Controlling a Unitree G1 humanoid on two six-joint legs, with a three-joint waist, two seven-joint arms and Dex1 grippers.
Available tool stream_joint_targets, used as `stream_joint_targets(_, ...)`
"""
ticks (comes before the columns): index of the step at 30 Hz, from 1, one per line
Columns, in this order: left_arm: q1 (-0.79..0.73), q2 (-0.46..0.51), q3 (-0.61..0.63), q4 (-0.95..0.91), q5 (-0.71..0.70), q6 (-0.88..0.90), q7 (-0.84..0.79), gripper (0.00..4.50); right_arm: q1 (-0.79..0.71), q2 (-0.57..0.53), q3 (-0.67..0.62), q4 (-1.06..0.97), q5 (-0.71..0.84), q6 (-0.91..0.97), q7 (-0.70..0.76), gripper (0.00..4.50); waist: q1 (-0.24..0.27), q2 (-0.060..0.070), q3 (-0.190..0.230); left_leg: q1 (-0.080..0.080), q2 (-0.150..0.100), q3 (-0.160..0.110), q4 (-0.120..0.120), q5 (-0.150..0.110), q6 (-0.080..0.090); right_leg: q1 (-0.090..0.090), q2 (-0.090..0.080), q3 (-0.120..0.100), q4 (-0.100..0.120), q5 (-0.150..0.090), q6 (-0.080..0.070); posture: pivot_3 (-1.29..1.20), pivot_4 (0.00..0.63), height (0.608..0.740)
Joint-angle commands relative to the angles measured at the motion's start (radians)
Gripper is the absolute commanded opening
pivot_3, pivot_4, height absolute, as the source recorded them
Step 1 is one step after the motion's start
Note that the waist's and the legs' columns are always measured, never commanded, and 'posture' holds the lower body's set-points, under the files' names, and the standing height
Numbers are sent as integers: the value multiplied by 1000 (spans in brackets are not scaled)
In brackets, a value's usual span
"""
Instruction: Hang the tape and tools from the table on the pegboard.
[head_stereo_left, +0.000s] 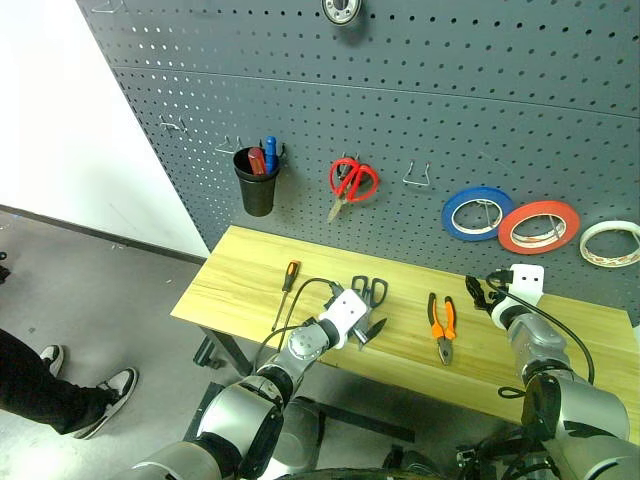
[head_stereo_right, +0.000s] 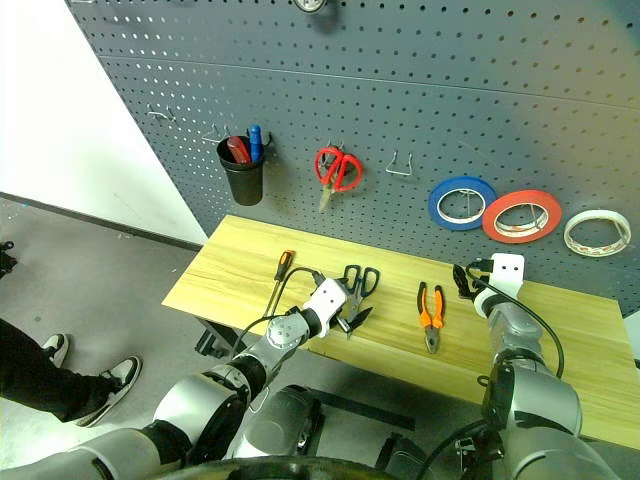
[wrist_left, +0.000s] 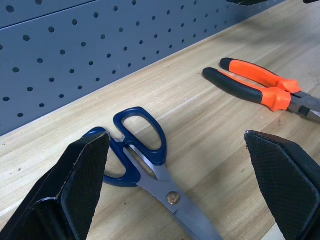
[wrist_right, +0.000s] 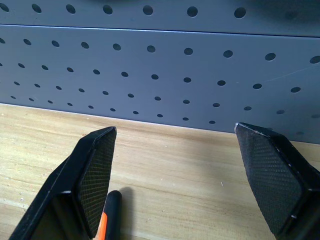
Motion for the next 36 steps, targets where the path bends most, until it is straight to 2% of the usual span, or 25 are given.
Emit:
stream_joint_targets(1, -6, -30, 11, -9, 7, -23, -1, 4500, -16, -4, -12, -17, -2, -16, 3, 3962, 0, 0, 0, 0, 0, 0, 1, 0, 0, 0, 0, 0, 0, 0, 0, 461, 0, 716)
stream_joint_targets(36, -6, -30, 11, -9, 7, -23, -1, 4500, -17, -3, -17, -18, -7, -16, 3, 3962, 0, 0, 0, -1, 0, -1, 3, 0, 0, 0, 0, 0, 1, 0, 0, 461, 0, 716)
